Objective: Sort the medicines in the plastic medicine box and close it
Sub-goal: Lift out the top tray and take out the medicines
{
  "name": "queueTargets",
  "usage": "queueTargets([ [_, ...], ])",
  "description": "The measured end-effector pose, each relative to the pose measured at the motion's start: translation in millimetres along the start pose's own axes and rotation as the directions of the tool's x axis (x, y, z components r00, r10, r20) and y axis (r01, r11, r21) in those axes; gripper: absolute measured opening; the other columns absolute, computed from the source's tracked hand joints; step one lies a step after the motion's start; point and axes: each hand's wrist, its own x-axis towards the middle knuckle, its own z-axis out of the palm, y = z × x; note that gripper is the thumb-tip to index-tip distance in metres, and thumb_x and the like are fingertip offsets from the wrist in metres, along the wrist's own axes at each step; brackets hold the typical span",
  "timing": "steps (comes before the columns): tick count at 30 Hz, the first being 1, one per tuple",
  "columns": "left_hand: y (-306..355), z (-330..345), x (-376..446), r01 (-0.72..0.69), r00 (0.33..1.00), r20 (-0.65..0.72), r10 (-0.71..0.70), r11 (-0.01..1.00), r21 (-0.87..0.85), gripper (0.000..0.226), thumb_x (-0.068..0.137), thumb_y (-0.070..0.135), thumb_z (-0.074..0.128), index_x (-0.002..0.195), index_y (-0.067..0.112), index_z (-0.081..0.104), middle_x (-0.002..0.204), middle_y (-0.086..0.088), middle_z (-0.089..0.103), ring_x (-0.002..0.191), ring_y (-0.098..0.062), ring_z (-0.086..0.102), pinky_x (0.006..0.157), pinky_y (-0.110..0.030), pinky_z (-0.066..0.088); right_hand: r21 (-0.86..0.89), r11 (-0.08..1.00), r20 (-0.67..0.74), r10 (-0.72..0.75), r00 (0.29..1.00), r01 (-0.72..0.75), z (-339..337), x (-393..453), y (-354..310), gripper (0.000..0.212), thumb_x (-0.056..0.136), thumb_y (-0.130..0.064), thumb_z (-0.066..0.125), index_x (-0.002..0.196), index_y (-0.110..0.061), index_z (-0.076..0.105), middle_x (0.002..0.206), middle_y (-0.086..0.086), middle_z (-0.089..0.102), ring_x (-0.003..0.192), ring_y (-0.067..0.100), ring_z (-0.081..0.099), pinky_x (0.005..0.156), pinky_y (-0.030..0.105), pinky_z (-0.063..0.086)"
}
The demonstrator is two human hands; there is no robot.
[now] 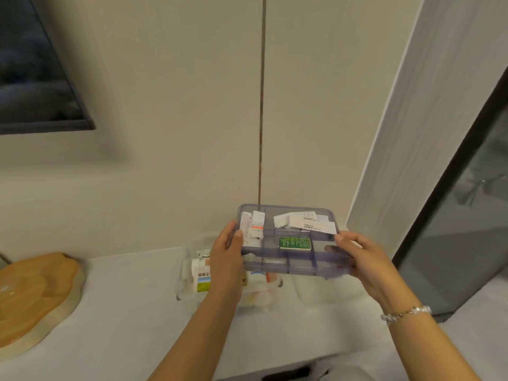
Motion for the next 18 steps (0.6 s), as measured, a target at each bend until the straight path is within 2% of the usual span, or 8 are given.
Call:
queueTargets([
  [3, -11.9, 33.7, -5.0, 0.075, 0.996, 0.041, -0.077, 0.996, 0.039, 0.031, 0.093, 0.025, 0.048, 0.123, 0.021, 0.054, 0.11, -0.002, 0.065, 0.092, -0.016, 0.063, 0.076, -0.03, 0.054, 0.012, 1.0, -0.055, 0.028, 0.998, -0.028, -36.8, -3.9, 3.6, 0.016, 0.089, -0.019, 0.057, 0.102, -0.019, 0.066, 0.092, 0.009, 0.072, 0.087, 0.021, 0.068, 0.062, 0.03, 0.052],
  [5, -21.5, 57.7, -10.7, 0.135, 0.988, 0.071, -0.138, 0.99, 0.05, 0.028, 0.093, 0.027, 0.048, 0.12, 0.022, 0.052, 0.104, -0.002, 0.065, 0.087, -0.014, 0.061, 0.073, -0.027, 0.055, 0.033, 0.998, -0.123, 0.051, 0.991, -0.047, -57.3, -5.3, 9.7, 0.016, 0.089, -0.018, 0.057, 0.1, -0.016, 0.068, 0.09, 0.008, 0.072, 0.085, 0.022, 0.067, 0.06, 0.03, 0.052],
  [8, -34.5, 92.0, -21.2, 0.225, 0.968, 0.125, -0.22, 0.974, -0.035, 0.034, 0.092, 0.019, 0.05, 0.126, 0.016, 0.047, 0.119, -0.013, 0.06, 0.098, -0.02, 0.058, 0.076, -0.029, 0.052, 0.089, 0.994, -0.22, 0.084, 0.972, -0.066, -81.9, -5.8, 21.9, 0.019, 0.089, -0.017, 0.056, 0.104, -0.01, 0.066, 0.091, 0.009, 0.07, 0.083, 0.023, 0.066, 0.06, 0.032, 0.052],
  [11, -46.7, 114.1, -34.0, 0.402, 0.894, 0.298, -0.335, 0.893, -0.2, 0.041, 0.094, 0.015, 0.048, 0.134, 0.011, 0.039, 0.13, -0.018, 0.054, 0.102, -0.025, 0.058, 0.075, -0.029, 0.052, 0.126, 0.991, -0.265, 0.076, 0.961, -0.044, -95.4, -5.8, 34.0, 0.028, 0.091, -0.015, 0.053, 0.118, -0.013, 0.059, 0.098, 0.008, 0.068, 0.087, 0.023, 0.065, 0.06, 0.032, 0.053],
  [13, -59.7, 123.6, -44.6, 0.472, 0.832, 0.412, -0.372, 0.864, -0.172, 0.045, 0.095, 0.019, 0.048, 0.137, 0.013, 0.035, 0.133, -0.015, 0.052, 0.109, -0.029, 0.058, 0.081, -0.034, 0.052, 0.126, 0.991, -0.268, 0.081, 0.96, -0.048, -96.5, -5.1, 42.4, 0.038, 0.091, -0.015, 0.053, 0.128, -0.02, 0.05, 0.105, 0.007, 0.064, 0.088, 0.02, 0.064, 0.061, 0.033, 0.055],
  [16, -81.5, 134.3, -55.2, 0.433, 0.82, 0.46, -0.342, 0.895, -0.107, 0.056, 0.093, 0.015, 0.051, 0.142, 0.023, 0.027, 0.134, -0.011, 0.052, 0.116, -0.03, 0.057, 0.085, -0.037, 0.053, 0.124, 0.988, -0.245, 0.116, 0.963, -0.088, -88.2, -3.6, 57.5, 0.057, 0.089, -0.013, 0.056, 0.139, -0.028, 0.032, 0.113, 0.009, 0.061, 0.089, 0.019, 0.065, 0.06, 0.033, 0.058],
  [18, -92.1, 138.9, -56.0, 0.412, 0.817, 0.47, -0.335, 0.909, -0.069, 0.064, 0.092, 0.01, 0.052, 0.145, 0.027, 0.02, 0.139, -0.01, 0.048, 0.12, -0.032, 0.054, 0.091, -0.044, 0.051, 0.143, 0.985, -0.213, 0.127, 0.969, -0.098, -82.1, -1.9, 69.0, 0.066, 0.088, -0.011, 0.057, 0.141, -0.035, 0.024, 0.114, 0.008, 0.06, 0.084, 0.018, 0.067, 0.057, 0.032, 0.059],
])
